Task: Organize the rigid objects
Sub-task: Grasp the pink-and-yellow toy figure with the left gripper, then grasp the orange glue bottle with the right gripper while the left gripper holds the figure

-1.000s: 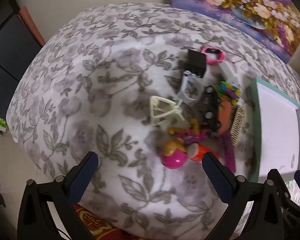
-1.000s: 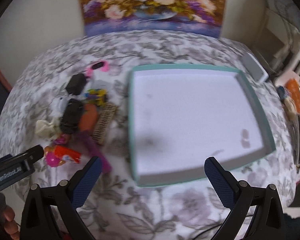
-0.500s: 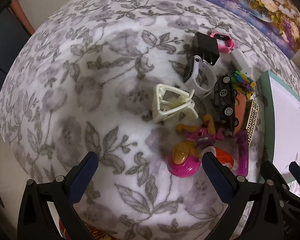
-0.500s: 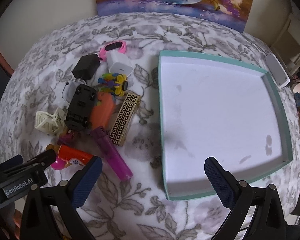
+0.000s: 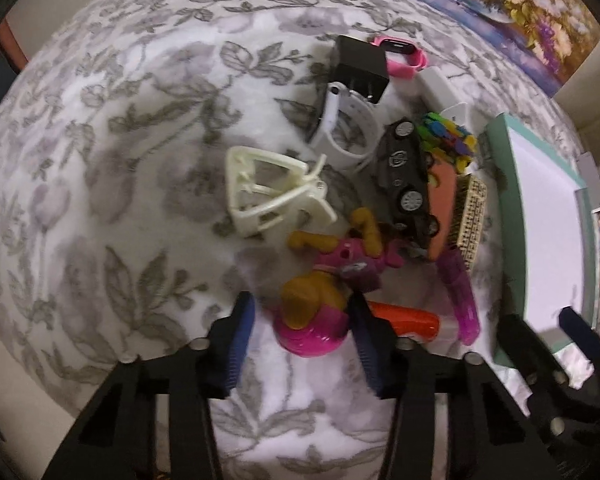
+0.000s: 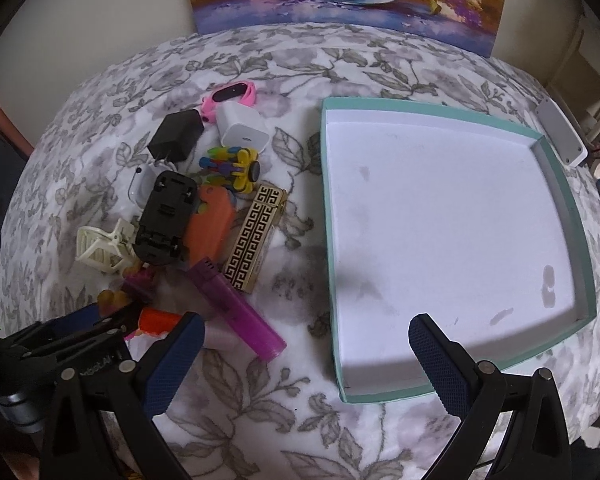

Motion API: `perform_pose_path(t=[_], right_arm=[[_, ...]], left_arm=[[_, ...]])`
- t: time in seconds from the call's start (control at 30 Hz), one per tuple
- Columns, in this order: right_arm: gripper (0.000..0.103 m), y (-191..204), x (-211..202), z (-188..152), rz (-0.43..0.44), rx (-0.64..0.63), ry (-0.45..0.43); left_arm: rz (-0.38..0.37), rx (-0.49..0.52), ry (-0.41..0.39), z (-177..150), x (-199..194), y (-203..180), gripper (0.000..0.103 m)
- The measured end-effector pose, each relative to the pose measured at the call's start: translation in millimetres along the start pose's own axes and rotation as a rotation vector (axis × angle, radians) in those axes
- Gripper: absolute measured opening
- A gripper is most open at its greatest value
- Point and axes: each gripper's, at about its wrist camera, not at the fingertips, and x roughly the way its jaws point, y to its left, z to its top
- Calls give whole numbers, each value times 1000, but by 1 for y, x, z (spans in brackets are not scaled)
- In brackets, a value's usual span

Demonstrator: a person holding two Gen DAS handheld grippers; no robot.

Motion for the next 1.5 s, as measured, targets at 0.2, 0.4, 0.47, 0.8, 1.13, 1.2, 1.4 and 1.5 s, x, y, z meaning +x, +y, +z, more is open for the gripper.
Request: perform_pose_path(t=[0.2, 0.4, 0.47, 0.8, 1.13, 1.2, 1.4, 1.5], right_arm=[[103, 2, 1, -2, 31, -1, -3], [103, 6, -4, -5, 79, -8, -13], [103, 12, -5, -7, 94, -22, -16], [87, 32, 12, -17, 191, -47, 67], [84, 45, 30, -19, 228, -28, 136], [84, 49, 32, -18, 211, -27, 135], [84, 63, 41, -15, 172, -31, 140], [84, 68, 48, -12, 142, -15, 137]], left_arm=[[-1, -25, 28, -5, 22, -6, 43], [-16, -85, 4, -11, 33, -6, 43], [-19, -110, -12, -11, 33, -5, 43], [-99, -183, -16, -8, 23, 29, 43], [-94, -193, 22, -28, -3, 71, 43], [-103, -192, 26, -27, -3, 75, 43], [-126, -196, 23, -25, -2, 79, 43], [-141, -200, 29, -27, -2, 82, 43]])
